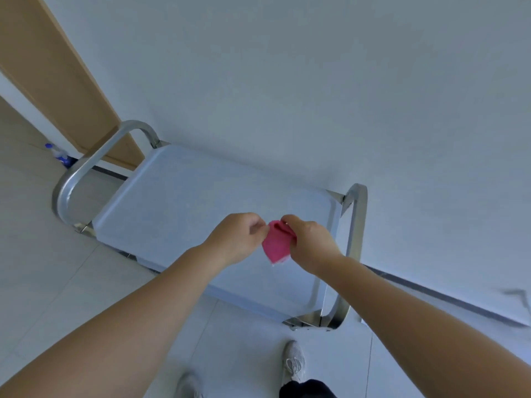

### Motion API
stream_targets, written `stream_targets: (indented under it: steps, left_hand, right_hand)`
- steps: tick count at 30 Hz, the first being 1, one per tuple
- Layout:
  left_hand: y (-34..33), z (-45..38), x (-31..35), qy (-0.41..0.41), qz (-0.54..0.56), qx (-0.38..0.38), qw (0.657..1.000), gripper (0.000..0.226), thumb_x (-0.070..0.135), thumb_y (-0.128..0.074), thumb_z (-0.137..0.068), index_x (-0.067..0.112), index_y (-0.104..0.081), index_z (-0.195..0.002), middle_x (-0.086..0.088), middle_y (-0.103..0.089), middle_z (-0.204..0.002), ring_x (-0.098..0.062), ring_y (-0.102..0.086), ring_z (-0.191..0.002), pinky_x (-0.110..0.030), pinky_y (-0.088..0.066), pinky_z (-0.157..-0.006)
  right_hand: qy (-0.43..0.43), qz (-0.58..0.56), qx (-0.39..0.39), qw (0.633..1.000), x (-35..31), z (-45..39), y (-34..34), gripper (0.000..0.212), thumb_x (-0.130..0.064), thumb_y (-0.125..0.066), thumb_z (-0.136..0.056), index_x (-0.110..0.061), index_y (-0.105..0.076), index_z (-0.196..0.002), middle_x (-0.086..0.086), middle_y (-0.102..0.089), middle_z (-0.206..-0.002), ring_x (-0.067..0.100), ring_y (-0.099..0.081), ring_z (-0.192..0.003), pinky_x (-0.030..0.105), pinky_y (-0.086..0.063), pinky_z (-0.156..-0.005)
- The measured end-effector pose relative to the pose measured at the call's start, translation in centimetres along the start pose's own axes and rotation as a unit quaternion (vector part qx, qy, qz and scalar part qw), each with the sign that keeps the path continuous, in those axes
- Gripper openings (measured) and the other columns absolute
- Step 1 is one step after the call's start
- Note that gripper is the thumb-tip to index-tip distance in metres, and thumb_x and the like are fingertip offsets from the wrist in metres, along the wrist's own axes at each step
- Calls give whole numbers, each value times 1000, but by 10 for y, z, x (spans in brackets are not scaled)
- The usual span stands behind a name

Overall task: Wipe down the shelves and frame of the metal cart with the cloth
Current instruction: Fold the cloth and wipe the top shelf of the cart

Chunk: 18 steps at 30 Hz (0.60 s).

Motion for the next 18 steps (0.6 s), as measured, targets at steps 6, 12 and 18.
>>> stream_targets:
  steps: [6,12,18]
  left_hand:
    - [-8,-17,-63,-66,-159,-126,977,29,23,-48,-91,18,-56,-119,1,-58,-125,-19,-54,-113,-31,-43,-93]
    - [-22,-23,-101,-138,-226,-178,948,31,20,-44,-91,20,-53,-121,1,-52,-129,-21,-49,-117,-34,-42,-93]
    - [-42,-31,-125,-219,-253,-128,934,32,15,-51,-85,12,-59,-115,-8,-57,-123,-29,-49,-115,-38,-43,-90]
  right_hand:
    - [-149,46,-33,987,21,23,-40,18,-9,-52,-83,-18,-57,-99,4,-63,-84,27,-61,-77,35,-50,-65]
    - [-187,118,88,971,27,32,-57,18,-6,-52,-86,-15,-60,-99,2,-62,-93,25,-61,-75,31,-39,-57]
    - [-228,102,-25,968,23,64,-137,40,2,-51,-80,-12,-58,-116,8,-50,-130,34,-59,-99,40,-49,-76]
Point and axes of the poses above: each hand's wrist, its own z-axis away from the middle knuckle, its own y-axis out of the back of the hand, x = y × z, the point moved 3 cm from there along -z, towards the middle knuckle
